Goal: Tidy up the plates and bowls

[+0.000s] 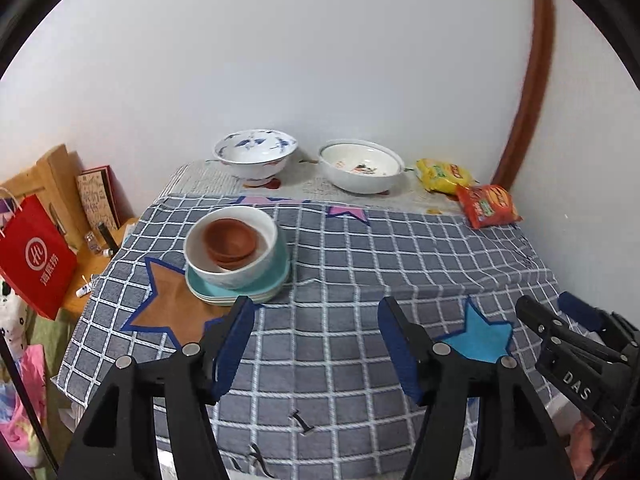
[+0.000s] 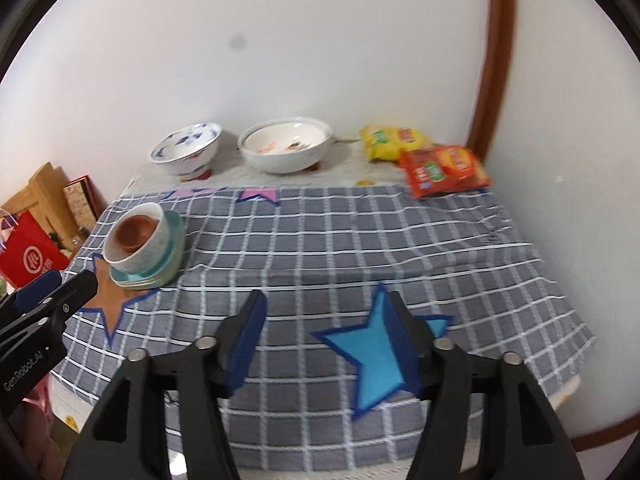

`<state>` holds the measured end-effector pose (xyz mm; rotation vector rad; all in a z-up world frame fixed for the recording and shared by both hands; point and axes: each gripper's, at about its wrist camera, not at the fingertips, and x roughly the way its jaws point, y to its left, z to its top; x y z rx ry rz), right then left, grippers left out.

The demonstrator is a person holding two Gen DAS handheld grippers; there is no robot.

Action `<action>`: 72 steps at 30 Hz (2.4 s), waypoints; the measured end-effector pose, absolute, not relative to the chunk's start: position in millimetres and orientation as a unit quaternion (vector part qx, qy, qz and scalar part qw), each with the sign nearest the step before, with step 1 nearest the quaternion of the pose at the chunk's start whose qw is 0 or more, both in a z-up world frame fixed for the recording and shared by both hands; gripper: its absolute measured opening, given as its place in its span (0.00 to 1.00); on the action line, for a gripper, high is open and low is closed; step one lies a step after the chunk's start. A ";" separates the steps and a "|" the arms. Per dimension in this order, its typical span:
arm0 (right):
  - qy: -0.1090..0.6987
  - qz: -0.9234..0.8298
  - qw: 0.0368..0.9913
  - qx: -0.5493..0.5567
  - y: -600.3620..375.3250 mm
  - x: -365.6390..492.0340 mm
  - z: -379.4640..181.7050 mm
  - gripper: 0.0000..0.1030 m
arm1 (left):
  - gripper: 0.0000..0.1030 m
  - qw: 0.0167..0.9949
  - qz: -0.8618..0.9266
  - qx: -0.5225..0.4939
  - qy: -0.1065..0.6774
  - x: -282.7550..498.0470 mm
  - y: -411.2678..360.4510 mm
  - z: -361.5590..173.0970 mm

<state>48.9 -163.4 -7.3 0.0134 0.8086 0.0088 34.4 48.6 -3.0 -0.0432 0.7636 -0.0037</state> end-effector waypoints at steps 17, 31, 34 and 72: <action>0.350 -0.018 0.936 0.010 -193.4 -16.3 16.3 0.81 | 0.71 0.941 0.019 -0.002 0.337 -20.2 14.5 25.1; 0.337 -0.020 0.941 0.007 -193.7 -27.1 21.9 0.81 | 0.71 0.945 0.026 0.002 0.327 -28.7 9.5 33.0; 0.335 -0.020 0.942 0.007 -193.7 -28.4 22.9 0.81 | 0.71 0.944 0.025 0.001 0.328 -29.0 9.0 32.8; 0.319 -0.020 0.947 0.015 -194.9 -35.6 31.0 0.81 | 0.72 0.943 0.028 0.003 0.332 -29.2 5.4 28.6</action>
